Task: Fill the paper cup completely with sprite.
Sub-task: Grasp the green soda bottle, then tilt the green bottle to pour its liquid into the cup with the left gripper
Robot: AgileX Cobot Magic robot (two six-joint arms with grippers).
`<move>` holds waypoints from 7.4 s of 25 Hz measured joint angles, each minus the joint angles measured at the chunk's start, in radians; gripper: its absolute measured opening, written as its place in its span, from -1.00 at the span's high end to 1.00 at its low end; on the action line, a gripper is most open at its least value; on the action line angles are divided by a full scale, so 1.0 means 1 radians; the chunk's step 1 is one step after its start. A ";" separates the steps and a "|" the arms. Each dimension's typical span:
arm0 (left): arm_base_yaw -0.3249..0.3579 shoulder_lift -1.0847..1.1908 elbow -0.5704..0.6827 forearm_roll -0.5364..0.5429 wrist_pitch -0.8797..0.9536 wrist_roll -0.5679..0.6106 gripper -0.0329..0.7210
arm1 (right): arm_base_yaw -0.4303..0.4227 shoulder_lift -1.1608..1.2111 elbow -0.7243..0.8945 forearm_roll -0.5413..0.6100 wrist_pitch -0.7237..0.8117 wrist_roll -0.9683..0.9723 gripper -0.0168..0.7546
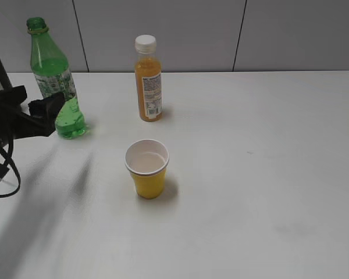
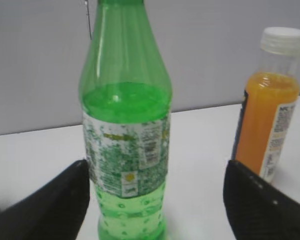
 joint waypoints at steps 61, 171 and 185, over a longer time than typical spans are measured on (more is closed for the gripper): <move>0.032 0.399 -0.502 0.005 0.100 0.001 -0.32 | 0.000 0.000 0.000 0.000 0.000 0.000 -0.56; -0.471 -0.025 -0.003 -0.825 -0.016 1.609 -0.32 | 0.000 0.000 0.000 -0.001 0.000 0.000 -0.56; -0.471 -0.025 -0.003 -0.824 -0.016 1.701 -0.32 | 0.000 0.000 0.000 -0.001 -0.001 0.000 -0.56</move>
